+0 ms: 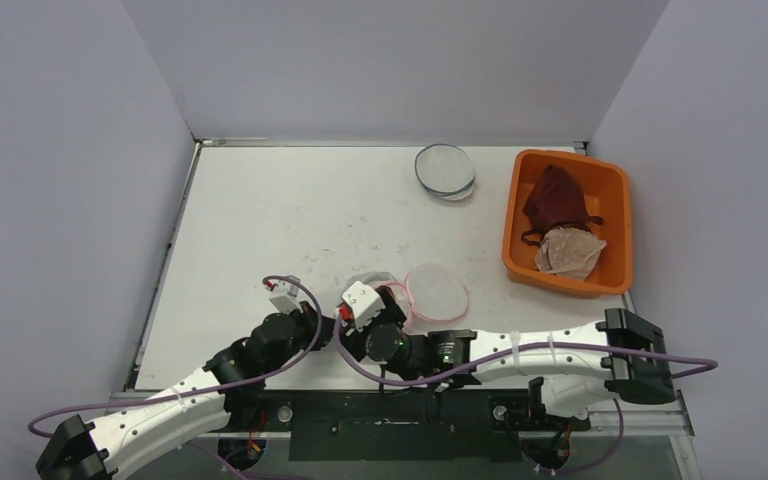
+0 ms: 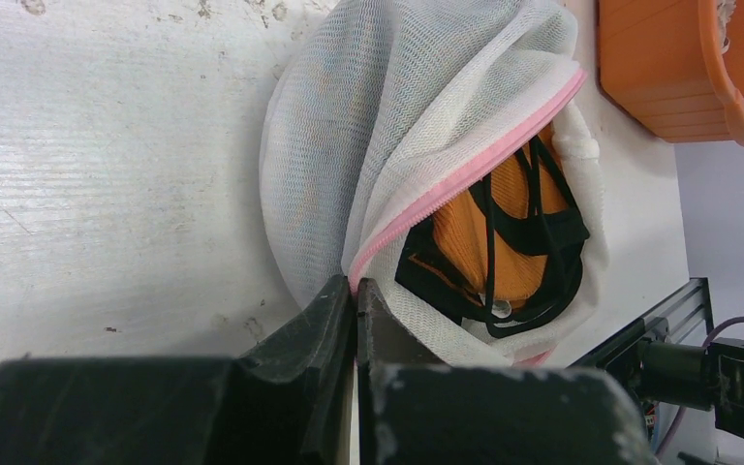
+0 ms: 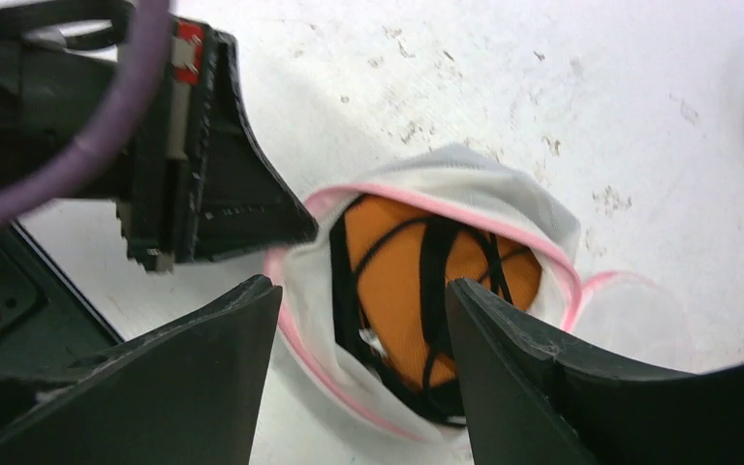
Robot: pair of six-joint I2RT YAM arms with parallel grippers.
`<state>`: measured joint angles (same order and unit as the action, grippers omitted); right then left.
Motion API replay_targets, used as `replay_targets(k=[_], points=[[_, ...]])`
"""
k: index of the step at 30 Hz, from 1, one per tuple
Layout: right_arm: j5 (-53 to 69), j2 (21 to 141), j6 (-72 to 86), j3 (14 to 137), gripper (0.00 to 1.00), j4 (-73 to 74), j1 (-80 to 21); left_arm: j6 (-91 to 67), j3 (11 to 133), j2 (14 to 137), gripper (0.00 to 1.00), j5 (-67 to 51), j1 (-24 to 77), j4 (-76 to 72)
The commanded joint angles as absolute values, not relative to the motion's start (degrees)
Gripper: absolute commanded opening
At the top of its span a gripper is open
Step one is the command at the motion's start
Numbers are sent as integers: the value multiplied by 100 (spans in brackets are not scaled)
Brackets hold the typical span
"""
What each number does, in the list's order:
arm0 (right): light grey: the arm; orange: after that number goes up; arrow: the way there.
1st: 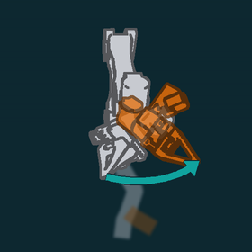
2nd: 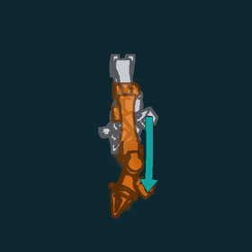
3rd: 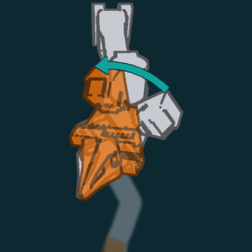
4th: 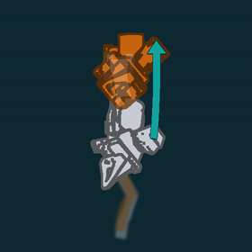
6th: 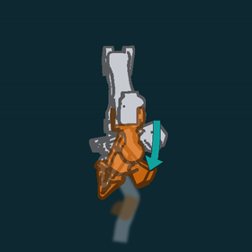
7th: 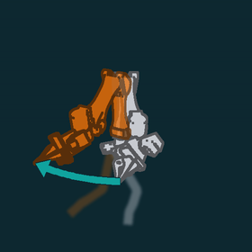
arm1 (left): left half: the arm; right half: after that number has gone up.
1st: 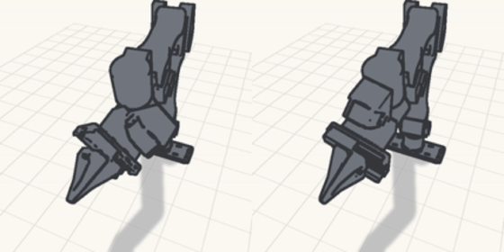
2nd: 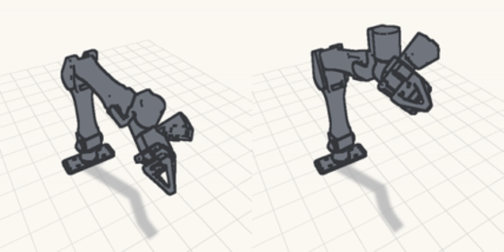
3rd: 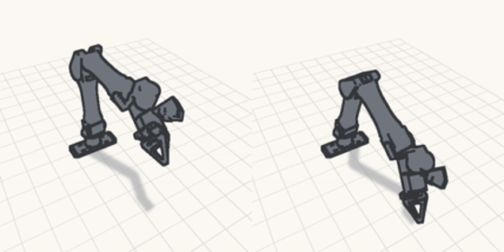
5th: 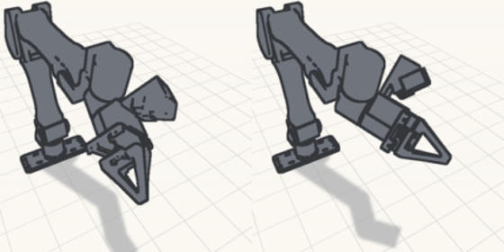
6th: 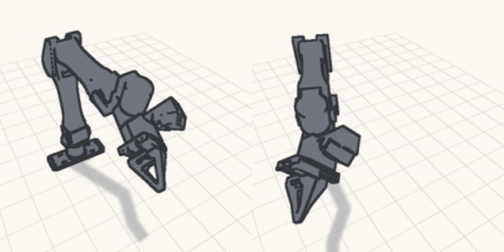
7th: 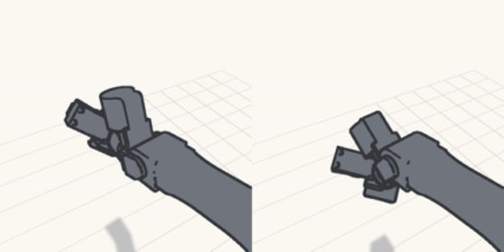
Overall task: Unzip the laundry bag and remove the bra
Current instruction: Pick up the bra from the laundry bag.
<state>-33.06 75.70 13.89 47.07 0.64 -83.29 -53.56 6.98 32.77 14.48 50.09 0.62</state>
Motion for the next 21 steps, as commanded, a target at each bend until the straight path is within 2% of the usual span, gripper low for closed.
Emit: replay_targets(k=[1, 8, 17, 21], points=[[-3210, 8401, 905, 5442, 64, 607, -8204, -5282, 756, 3268, 0, 1420, 4969, -191], [-3394, 9071, 1054, 5770, 65, 832, -8133, -5308, 734, 3204, 0, 1415, 4970, -157], [-3797, 9355, 1261, 5712, 65, 645, -7920, -5320, 716, 3217, 0, 1374, 4974, -189], [-3808, 9361, 1365, 5602, 60, 446, -7768, -5334, 678, 3195, 0, 1362, 4969, -192]])
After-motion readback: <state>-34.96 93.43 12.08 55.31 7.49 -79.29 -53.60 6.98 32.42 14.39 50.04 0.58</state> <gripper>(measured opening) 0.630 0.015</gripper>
